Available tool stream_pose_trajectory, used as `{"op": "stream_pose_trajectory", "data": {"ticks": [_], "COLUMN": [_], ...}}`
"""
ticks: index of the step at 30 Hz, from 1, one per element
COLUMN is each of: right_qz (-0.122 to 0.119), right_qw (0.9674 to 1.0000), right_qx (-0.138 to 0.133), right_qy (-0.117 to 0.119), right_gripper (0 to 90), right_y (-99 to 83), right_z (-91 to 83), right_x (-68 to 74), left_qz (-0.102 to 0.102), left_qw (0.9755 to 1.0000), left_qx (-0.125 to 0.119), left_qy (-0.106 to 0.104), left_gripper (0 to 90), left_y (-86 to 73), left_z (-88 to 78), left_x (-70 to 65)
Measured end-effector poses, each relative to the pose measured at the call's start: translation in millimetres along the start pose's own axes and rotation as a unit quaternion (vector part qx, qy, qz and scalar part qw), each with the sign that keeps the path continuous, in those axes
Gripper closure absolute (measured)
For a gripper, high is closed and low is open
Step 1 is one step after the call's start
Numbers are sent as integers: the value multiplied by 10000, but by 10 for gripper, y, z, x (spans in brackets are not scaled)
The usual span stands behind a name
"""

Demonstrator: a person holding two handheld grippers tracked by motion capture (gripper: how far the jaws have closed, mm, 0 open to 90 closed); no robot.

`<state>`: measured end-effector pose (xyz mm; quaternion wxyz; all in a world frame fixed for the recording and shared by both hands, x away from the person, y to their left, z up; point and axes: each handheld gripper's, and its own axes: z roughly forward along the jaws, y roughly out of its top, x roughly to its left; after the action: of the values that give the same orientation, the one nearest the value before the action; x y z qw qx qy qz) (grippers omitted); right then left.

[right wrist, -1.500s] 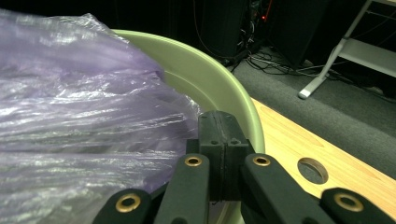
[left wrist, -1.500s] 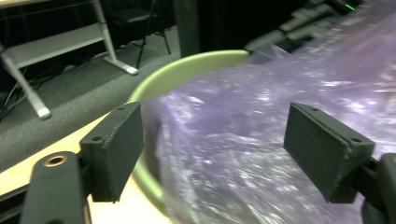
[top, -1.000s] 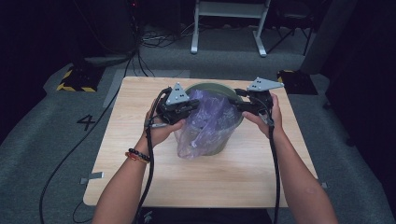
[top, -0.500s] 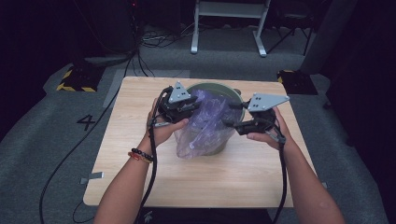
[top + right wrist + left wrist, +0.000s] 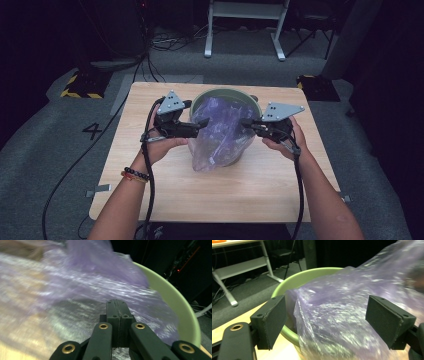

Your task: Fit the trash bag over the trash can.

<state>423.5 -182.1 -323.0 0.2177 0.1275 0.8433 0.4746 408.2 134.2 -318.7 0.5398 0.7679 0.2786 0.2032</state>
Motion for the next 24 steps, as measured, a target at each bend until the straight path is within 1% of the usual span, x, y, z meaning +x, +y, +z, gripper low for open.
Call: {"op": "stream_pose_trajectory", "data": {"ticks": [1,2,4,5,6,8,9,11,12,13,15,16,17,18,19,20,21,22,24], "right_qz": [42,90,171,198,248,305,314,345,358,378,422,421,454,469,479,490,529,556,576], "right_qw": [10000,9999,9997,9996,9993,9990,9988,9984,9981,9979,9975,9973,9970,9969,9968,9967,9965,9963,9962], "right_qx": [-11,-11,-18,-15,-29,-59,-65,-71,-64,-57,-40,-24,-24,-31,-42,-60,-86,-113,-167], "right_qy": [-40,-71,-164,-210,-261,-330,-376,-449,-504,-524,-573,-595,-619,-627,-645,-639,-646,-649,-632], "right_gripper": [900,900,900,900,900,900,900,900,900,900,900,900,900,900,900,900,900,883,857], "right_y": [-7,-16,-31,-34,-36,-34,-30,-22,-19,-16,-12,-11,-10,-10,-10,-12,-16,-20,-21], "right_z": [4,11,24,26,30,30,32,36,39,42,58,62,69,71,72,71,68,63,43], "right_x": [-16,-32,-61,-68,-81,-92,-100,-111,-120,-127,-146,-152,-162,-167,-173,-177,-181,-181,-168], "left_qz": [-14,23,72,119,170,361,390,466,508,589,685,761,781,751,721,666,665,670,652], "left_qw": [9999,9998,9995,9991,9987,9975,9972,9960,9956,9952,9943,9940,9943,9953,9959,9964,9963,9964,9963], "left_qx": [-59,-108,-137,-161,-158,-186,-215,-206,-183,-133,-37,39,67,129,176,194,199,234,202], "left_qy": [-82,-173,-270,-384,-448,-579,-606,-737,-769,-774,-821,-788,-721,-595,-515,-494,-511,-474,-515], "left_gripper": [157,155,156,156,156,156,155,155,154,155,155,161,189,259,355,411,511,592,682], "left_y": [-1,1,14,26,34,52,58,65,67,70,72,75,77,84,89,94,97,101,103], "left_z": [-37,-80,-131,-163,-181,-223,-234,-232,-223,-200,-150,-109,-85,-44,-21,9,29,46,68], "left_x": [-14,-41,-95,-139,-171,-273,-316,-388,-413,-449,-487,-506,-513,-513,-505,-482,-462,-446,-423]}}
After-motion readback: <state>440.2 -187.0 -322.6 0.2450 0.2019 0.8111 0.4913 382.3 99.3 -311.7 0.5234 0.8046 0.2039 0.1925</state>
